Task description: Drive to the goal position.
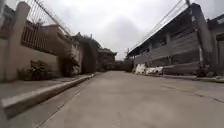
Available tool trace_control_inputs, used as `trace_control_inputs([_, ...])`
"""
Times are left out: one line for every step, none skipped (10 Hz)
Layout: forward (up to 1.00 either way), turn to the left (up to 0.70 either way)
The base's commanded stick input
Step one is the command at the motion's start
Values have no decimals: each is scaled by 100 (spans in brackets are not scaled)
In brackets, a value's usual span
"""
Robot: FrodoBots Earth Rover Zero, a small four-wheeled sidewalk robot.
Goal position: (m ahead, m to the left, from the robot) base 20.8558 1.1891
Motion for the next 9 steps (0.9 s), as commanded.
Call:
trace_control_inputs([85,0])
trace_control_inputs([85,0])
trace_control_inputs([85,0])
trace_control_inputs([85,0])
trace_control_inputs([85,0])
trace_control_inputs([85,0])
trace_control_inputs([85,0])
trace_control_inputs([85,0])
trace_control_inputs([85,-4])
